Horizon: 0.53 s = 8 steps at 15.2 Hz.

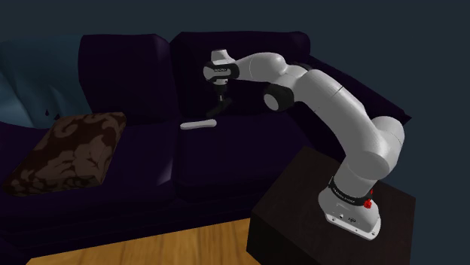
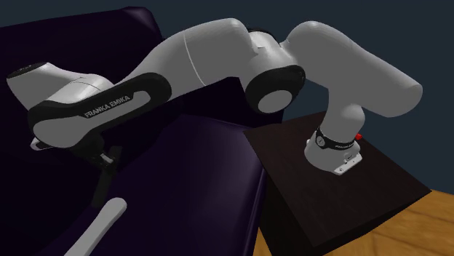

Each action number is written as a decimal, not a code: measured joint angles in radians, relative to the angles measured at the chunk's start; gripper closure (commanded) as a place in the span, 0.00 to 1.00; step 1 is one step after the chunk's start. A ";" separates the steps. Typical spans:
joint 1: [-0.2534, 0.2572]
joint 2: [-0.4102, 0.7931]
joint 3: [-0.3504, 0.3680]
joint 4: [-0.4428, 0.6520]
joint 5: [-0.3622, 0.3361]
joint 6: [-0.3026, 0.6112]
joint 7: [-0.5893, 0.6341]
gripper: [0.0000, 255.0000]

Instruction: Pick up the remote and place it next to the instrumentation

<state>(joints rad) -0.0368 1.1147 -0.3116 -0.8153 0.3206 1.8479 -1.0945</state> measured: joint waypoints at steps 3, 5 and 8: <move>0.004 0.004 0.002 -0.026 0.003 0.032 -0.005 1.00; -0.003 0.024 0.002 0.015 0.004 0.000 0.003 1.00; 0.006 0.014 0.001 -0.015 0.006 0.030 0.000 1.00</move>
<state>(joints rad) -0.0313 1.1290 -0.3105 -0.8300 0.3265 1.8781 -1.0949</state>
